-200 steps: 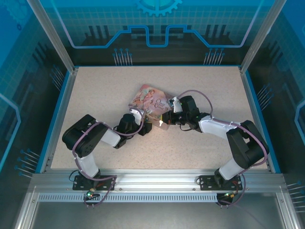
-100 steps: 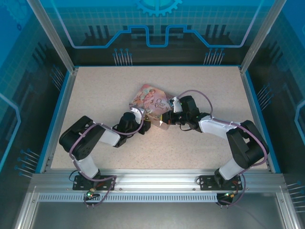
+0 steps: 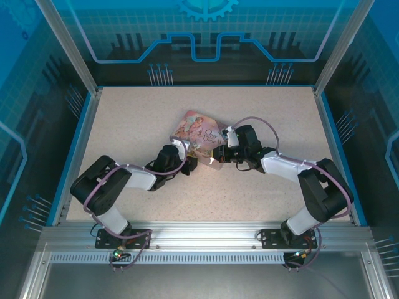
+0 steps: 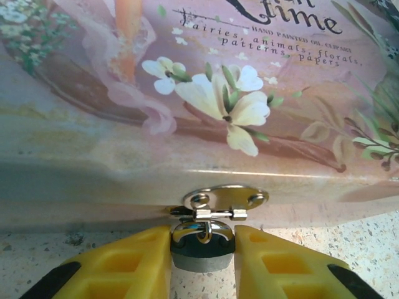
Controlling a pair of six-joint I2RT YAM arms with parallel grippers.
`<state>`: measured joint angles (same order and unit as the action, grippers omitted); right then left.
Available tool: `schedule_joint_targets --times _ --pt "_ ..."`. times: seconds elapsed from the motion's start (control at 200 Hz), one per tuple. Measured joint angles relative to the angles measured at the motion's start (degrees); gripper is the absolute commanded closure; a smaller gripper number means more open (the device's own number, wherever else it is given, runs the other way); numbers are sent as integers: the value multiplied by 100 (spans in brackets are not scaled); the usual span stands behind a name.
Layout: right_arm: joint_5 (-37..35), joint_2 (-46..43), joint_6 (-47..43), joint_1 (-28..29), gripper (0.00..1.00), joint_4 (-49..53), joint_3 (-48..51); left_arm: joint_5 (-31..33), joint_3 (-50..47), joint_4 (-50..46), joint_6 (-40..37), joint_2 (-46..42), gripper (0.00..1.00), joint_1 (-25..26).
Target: Unlock the padlock with the key
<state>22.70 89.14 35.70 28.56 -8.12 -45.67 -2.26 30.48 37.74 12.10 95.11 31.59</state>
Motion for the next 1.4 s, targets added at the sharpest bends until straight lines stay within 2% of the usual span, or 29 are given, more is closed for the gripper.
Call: schedule_joint_targets --times 0.24,0.745,1.055,1.401 --pt "-61 -179 -44 0 100 46 144 4 44 -81 133 -11 77 4" --pt "-195 -612 -245 -24 100 214 463 13 407 -981 525 -160 81 138" --pt "-479 -1231 -581 2 100 212 933 -68 997 -1998 1427 -166 90 138" --pt "-935 -1058 -1123 516 100 -214 1298 -245 1311 -2677 2238 -166 93 157"
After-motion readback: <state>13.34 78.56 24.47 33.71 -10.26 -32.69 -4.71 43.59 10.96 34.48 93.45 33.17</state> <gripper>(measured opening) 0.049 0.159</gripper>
